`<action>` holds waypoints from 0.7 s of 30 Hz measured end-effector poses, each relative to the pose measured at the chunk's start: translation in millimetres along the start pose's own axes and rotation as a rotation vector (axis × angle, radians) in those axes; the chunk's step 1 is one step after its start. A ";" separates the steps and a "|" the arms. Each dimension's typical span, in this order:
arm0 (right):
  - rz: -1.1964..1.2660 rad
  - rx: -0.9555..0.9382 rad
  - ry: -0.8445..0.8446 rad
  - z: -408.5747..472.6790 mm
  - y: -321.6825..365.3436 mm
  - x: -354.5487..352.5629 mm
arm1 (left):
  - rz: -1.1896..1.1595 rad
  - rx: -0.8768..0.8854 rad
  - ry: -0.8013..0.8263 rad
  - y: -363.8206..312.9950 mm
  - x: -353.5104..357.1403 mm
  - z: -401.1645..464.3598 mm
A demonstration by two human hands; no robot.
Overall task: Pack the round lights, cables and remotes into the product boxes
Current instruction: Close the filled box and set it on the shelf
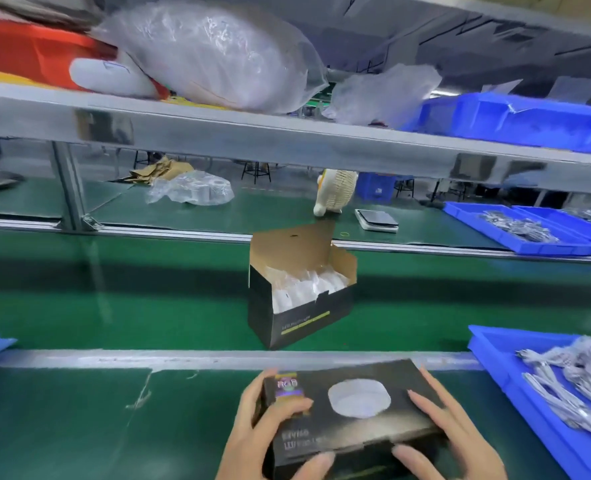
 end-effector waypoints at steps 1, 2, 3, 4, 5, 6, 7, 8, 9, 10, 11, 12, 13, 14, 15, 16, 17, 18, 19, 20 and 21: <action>0.014 0.046 0.062 2.5 -2.8 -5.3 | -0.028 -0.081 0.035 2.9 -3.4 6.0; 0.060 0.094 0.058 8.2 -5.8 -5.3 | -0.077 -0.137 0.101 4.9 -6.3 10.9; 0.161 0.083 0.040 -2.4 -16.6 0.6 | -0.144 -0.177 0.167 7.8 -9.0 12.5; 0.238 0.083 0.022 -13.5 -18.7 0.8 | -0.198 -0.201 0.216 9.0 -9.7 11.6; 0.292 0.142 0.084 -11.8 -13.1 2.6 | -0.245 -0.202 0.231 3.2 -8.7 14.5; 0.302 0.167 0.087 -6.8 -7.7 4.3 | -0.217 -0.203 0.221 1.9 -8.9 12.0; 0.213 0.092 0.084 -5.0 -6.9 5.7 | -0.154 -0.204 0.175 0.1 -7.9 9.6; 0.065 0.081 0.001 -0.8 -1.3 3.0 | -0.113 -0.166 0.125 -2.4 -6.4 3.5; -0.027 0.053 -0.128 -4.5 8.7 3.7 | -0.075 -0.084 0.074 -7.5 -4.5 -4.1; -0.054 0.033 -0.164 -10.2 25.1 4.8 | -0.020 0.012 0.008 -10.8 -3.1 -10.2; -0.032 0.002 -0.194 -17.6 28.9 6.0 | 0.010 0.084 -0.053 -15.1 -3.2 -16.6; 0.008 -0.002 -0.163 -20.9 31.6 4.2 | 0.038 0.119 -0.069 -15.4 -3.1 -22.9; 0.110 -0.004 -0.131 -25.4 31.0 4.6 | 0.062 0.120 -0.055 -16.8 -1.7 -26.9; 0.176 0.029 -0.111 -28.5 26.3 2.4 | 0.060 0.113 -0.063 -17.8 -1.5 -28.0; 0.267 0.058 -0.088 -24.9 35.4 1.4 | 0.041 0.124 -0.080 -22.5 -4.1 -24.1; 0.277 0.099 -0.090 -26.5 37.1 -1.3 | 0.025 0.129 -0.101 -21.8 -5.7 -23.2; 0.303 0.121 -0.093 -26.1 38.5 -1.6 | 0.025 0.119 -0.097 -21.4 -6.5 -21.7; 0.324 0.150 -0.121 -25.8 39.5 -0.7 | 0.034 0.098 -0.080 -19.2 -7.8 -20.7; 0.358 0.201 -0.155 -25.4 37.4 2.2 | 0.043 0.083 -0.037 -16.5 -11.0 -19.8; 0.409 0.243 -0.175 -23.0 35.1 5.8 | 0.061 0.072 0.009 -12.9 -16.9 -17.4; 0.440 0.277 -0.177 -20.0 34.4 10.8 | 0.103 0.070 0.056 -10.1 -25.7 -14.0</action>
Point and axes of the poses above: each hand's wrist, its own z-axis towards the middle knuckle, its own x-axis out of the palm, y = z × x, the point moved 2 cm from there along z, towards the middle knuckle, and after that the axes turned 12 degrees about y, right-handed, at the moved point
